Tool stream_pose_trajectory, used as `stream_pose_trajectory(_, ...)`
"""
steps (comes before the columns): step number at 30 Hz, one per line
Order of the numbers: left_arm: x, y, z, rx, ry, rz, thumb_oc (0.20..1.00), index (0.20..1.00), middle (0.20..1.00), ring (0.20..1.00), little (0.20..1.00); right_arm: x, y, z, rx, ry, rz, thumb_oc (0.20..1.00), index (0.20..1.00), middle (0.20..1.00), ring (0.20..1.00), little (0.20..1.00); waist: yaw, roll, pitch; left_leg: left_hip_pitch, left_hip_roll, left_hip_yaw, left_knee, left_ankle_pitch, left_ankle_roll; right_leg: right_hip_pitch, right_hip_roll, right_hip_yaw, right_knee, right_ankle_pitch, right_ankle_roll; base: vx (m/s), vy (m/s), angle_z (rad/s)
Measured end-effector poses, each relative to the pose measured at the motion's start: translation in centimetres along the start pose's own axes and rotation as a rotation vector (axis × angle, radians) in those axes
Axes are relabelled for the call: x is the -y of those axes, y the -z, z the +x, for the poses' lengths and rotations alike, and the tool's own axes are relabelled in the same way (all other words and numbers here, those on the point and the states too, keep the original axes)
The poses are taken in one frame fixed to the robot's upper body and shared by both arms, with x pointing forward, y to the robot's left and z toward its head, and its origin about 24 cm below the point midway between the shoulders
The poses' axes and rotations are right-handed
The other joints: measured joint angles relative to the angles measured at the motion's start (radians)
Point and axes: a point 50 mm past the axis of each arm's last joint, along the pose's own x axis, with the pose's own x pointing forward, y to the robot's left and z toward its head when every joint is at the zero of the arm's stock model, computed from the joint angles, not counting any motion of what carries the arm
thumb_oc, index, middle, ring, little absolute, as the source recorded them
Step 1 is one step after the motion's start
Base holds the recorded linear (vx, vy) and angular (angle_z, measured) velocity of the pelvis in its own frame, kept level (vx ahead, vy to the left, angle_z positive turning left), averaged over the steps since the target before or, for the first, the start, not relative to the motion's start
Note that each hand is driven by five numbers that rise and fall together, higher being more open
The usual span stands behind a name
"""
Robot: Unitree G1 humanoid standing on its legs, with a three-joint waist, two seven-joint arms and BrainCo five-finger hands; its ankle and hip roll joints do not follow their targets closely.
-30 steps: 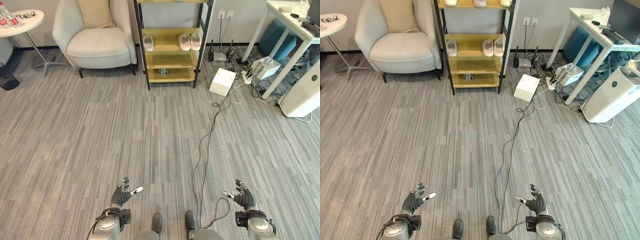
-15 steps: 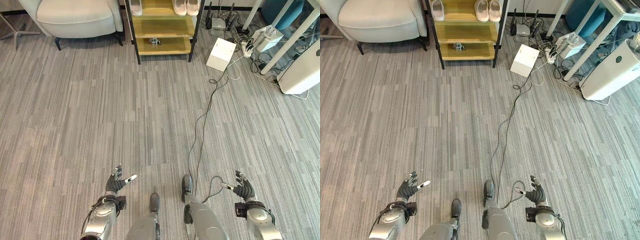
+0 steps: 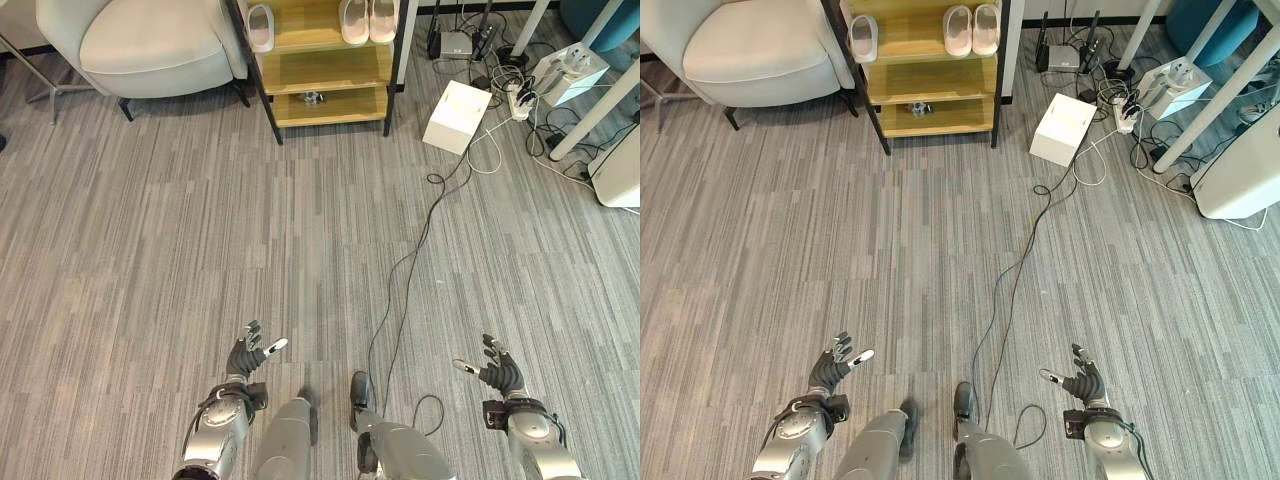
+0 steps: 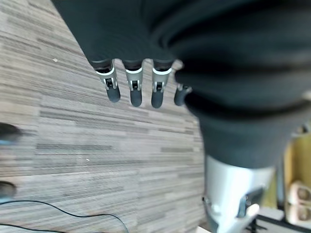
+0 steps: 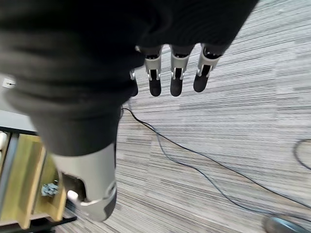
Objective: Arrange the slippers neatly on the shoe rack.
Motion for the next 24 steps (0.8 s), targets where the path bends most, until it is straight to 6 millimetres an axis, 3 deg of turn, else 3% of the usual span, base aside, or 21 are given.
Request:
stream_pose_trajectory(2,-0.1,-0.1,0.0,0.001,-0.002,0.004,1.000,1.000,1.000,1.000,1.000,-0.2,0.4,0.1,-0.022,0.005,0.002,1.000,1.000,1.000,1.000,1.000,-0.006,-0.002,0.001,0.001,-0.008,-0.004,-0.173,0.080,0.013,0.029,0.003,-0.017,0.000,-0.024,0.016,0.39,0.129,0.32)
stream_pose_trajectory(8,-0.6,1.4,-0.6,-0.050,-0.022,0.011,1.000,1.000,1.000,1.000,1.000,-0.3,1.0,-0.1,-0.048,0.007,0.009,1.000,1.000,1.000,1.000,1.000,-0.004,0.000,-0.002,0.026,-0.053,0.061,-0.176,0.149,0.095,0.087,0.005,0.026,0.000,-0.083,0.081,0.41,0.215,-0.10)
stream_pose_trajectory(10,-0.9,3.0,-1.5,-0.104,-0.035,0.009,1.000,1.000,1.000,1.000,1.000,-0.2,1.1,-0.3,-0.051,0.010,0.016,1.000,1.000,1.000,1.000,1.000,-0.005,0.019,-0.026,0.086,-0.063,0.081,-0.223,0.189,0.157,0.117,0.018,0.061,0.001,-0.087,0.076,0.54,0.322,-0.53)
stream_pose_trajectory(11,-0.8,2.6,-1.3,-0.095,-0.026,0.016,1.000,1.000,1.000,1.000,1.000,-0.2,1.4,-0.5,-0.056,0.010,0.018,1.000,1.000,1.000,1.000,1.000,-0.008,0.023,-0.031,0.103,-0.070,0.086,-0.213,0.180,0.170,0.126,0.020,0.069,0.004,-0.107,0.087,0.53,0.325,-0.52)
stream_pose_trajectory(12,-0.7,2.7,-1.2,-0.099,-0.024,0.016,1.000,1.000,1.000,1.000,1.000,-0.2,1.7,-0.6,-0.067,0.005,0.013,1.000,1.000,1.000,1.000,1.000,-0.008,0.025,-0.030,0.127,-0.064,0.114,-0.198,0.145,0.193,0.125,0.021,0.075,0.055,-0.152,0.081,0.26,0.179,-0.20)
stream_pose_trajectory(13,-0.6,3.1,-1.2,-0.120,-0.020,0.023,1.000,1.000,1.000,1.000,1.000,-0.5,2.3,-0.9,-0.096,-0.012,0.001,1.000,1.000,1.000,1.000,1.000,-0.013,0.042,-0.043,0.156,-0.052,0.119,-0.203,0.183,0.191,0.104,0.028,0.069,0.182,-0.213,0.080,0.26,0.178,-0.13)
stream_pose_trajectory(14,-0.5,2.9,-1.1,-0.113,-0.010,0.030,1.000,1.000,1.000,1.000,1.000,-0.8,2.8,-1.2,-0.114,-0.025,-0.006,1.000,1.000,1.000,1.000,1.000,-0.020,0.037,-0.050,0.173,-0.052,0.120,-0.204,0.162,0.187,0.073,0.019,0.064,0.270,-0.229,0.089,0.26,0.184,-0.10)
stream_pose_trajectory(15,-0.4,2.6,-1.0,-0.099,0.001,0.038,1.000,1.000,1.000,1.000,1.000,-1.1,3.0,-1.4,-0.120,-0.040,-0.006,1.000,1.000,1.000,1.000,1.000,-0.018,0.045,-0.056,0.184,-0.038,0.117,-0.202,0.176,0.172,-0.003,0.011,0.049,0.441,-0.269,0.088,0.19,0.110,-0.03)
stream_pose_trajectory(16,-0.5,2.4,-0.9,-0.094,0.000,0.044,1.000,1.000,1.000,1.000,1.000,-1.5,2.8,-1.6,-0.108,-0.051,0.008,1.000,1.000,1.000,1.000,1.000,-0.026,0.029,-0.073,0.207,-0.067,0.107,-0.202,0.164,0.188,-0.088,-0.058,0.036,0.622,-0.317,0.089,0.20,0.109,0.00)
stream_pose_trajectory(18,-0.5,1.8,-0.5,-0.078,0.005,0.053,1.000,1.000,1.000,1.000,1.000,-1.5,2.9,-1.7,-0.111,-0.052,0.011,1.000,1.000,1.000,1.000,1.000,-0.024,0.010,-0.083,0.221,-0.103,0.112,-0.210,0.153,0.192,-0.184,-0.147,0.038,0.779,-0.346,0.099,0.24,0.002,0.10)
stream_pose_trajectory(19,-0.2,1.0,0.1,-0.056,0.013,0.057,1.000,1.000,1.000,1.000,1.000,-1.5,2.7,-1.6,-0.104,-0.054,0.013,1.000,1.000,1.000,1.000,1.000,-0.027,0.022,-0.076,0.228,-0.104,0.109,-0.213,0.153,0.189,-0.238,-0.177,0.037,0.754,-0.362,0.105,0.32,-0.087,0.09)
stream_pose_trajectory(21,-0.2,0.2,0.5,-0.033,0.015,0.066,1.000,1.000,1.000,1.000,1.000,-1.8,2.3,-1.3,-0.091,-0.062,0.020,1.000,1.000,1.000,1.000,1.000,-0.012,0.046,-0.062,0.248,-0.083,0.105,-0.220,0.139,0.168,-0.261,-0.156,0.022,0.582,-0.358,0.109,0.24,-0.115,-0.02)
stream_pose_trajectory(22,-0.4,0.0,0.6,-0.026,0.012,0.073,1.000,1.000,1.000,1.000,1.000,-2.0,1.9,-1.1,-0.079,-0.066,0.025,1.000,1.000,1.000,1.000,1.000,-0.004,0.055,-0.056,0.265,-0.075,0.112,-0.222,0.134,0.160,-0.274,-0.130,0.018,0.439,-0.332,0.111,0.19,-0.113,-0.08)
stream_pose_trajectory(23,-0.6,-0.1,0.6,-0.025,0.007,0.072,1.000,1.000,1.000,1.000,1.000,-2.0,1.7,-1.0,-0.073,-0.066,0.026,1.000,1.000,1.000,1.000,1.000,-0.004,0.056,-0.054,0.278,-0.075,0.113,-0.222,0.131,0.156,-0.289,-0.120,0.013,0.378,-0.292,0.101,0.28,-0.174,-0.04)
stream_pose_trajectory(24,-0.7,-0.1,0.6,-0.026,0.002,0.072,1.000,1.000,1.000,1.000,1.000,-2.0,1.8,-0.9,-0.078,-0.063,0.029,1.000,1.000,1.000,1.000,1.000,-0.002,0.057,-0.050,0.311,-0.073,0.124,-0.223,0.111,0.129,-0.293,-0.085,0.010,0.259,-0.212,0.115,0.20,-0.134,0.05)
